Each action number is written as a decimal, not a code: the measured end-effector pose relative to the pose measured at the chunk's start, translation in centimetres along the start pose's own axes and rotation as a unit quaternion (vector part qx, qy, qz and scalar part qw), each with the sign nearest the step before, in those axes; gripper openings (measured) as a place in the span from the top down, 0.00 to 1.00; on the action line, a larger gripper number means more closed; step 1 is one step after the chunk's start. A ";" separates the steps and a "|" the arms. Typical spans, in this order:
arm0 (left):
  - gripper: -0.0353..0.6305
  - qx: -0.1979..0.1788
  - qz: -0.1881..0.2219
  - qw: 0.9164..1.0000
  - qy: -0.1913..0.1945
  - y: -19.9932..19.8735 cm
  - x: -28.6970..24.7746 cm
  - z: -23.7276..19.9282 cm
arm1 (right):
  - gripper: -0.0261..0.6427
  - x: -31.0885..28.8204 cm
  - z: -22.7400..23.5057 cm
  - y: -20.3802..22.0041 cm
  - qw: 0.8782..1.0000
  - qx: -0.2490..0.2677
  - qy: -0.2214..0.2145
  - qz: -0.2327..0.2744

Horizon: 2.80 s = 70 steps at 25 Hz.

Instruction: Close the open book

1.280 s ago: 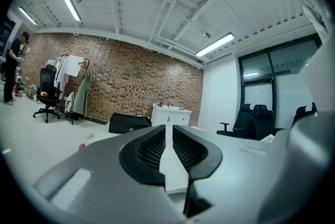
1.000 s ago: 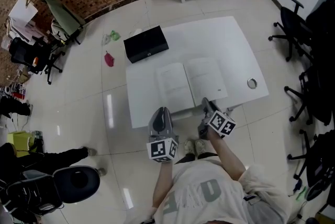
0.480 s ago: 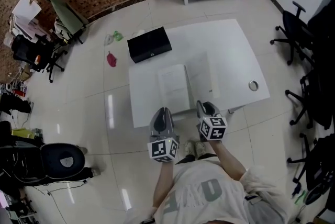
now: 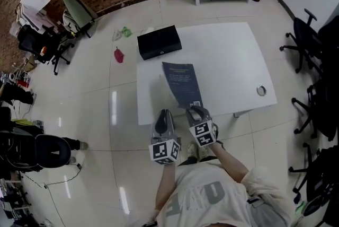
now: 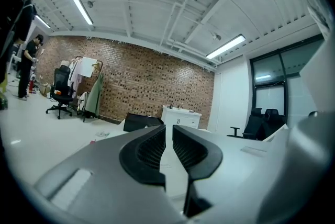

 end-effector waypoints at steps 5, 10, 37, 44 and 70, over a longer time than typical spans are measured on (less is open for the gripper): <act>0.87 -0.003 0.006 1.000 -0.013 -0.5 0.9 -0.1 | 0.87 -0.4 -0.9 0.7 1.000 -0.012 -0.013 -0.004; 0.88 0.002 0.009 1.000 -0.019 -1.0 1.3 -1.3 | 0.87 1.8 -0.2 -1.5 0.992 -0.093 -0.070 0.041; 0.93 -0.001 0.045 0.998 0.053 -2.1 2.4 -0.6 | 0.95 12.5 1.1 -4.7 0.964 -0.199 0.020 0.175; 0.93 0.007 0.077 0.996 0.053 -2.6 5.5 -1.1 | 0.95 15.5 -1.5 -2.4 0.963 -0.195 0.014 0.186; 0.93 -0.048 0.129 0.987 0.080 -3.8 50.6 21.6 | 0.95 58.4 -16.5 18.8 0.952 -0.153 -0.025 0.264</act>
Point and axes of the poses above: the fingertips, and each gripper's own axes: x backward along the fingers, z to its right, y out of its underside, the point moved 9 cm from there along x, backward along the fingers, and after that the axes turned 9 degrees about -x, right-handed, at the moved point
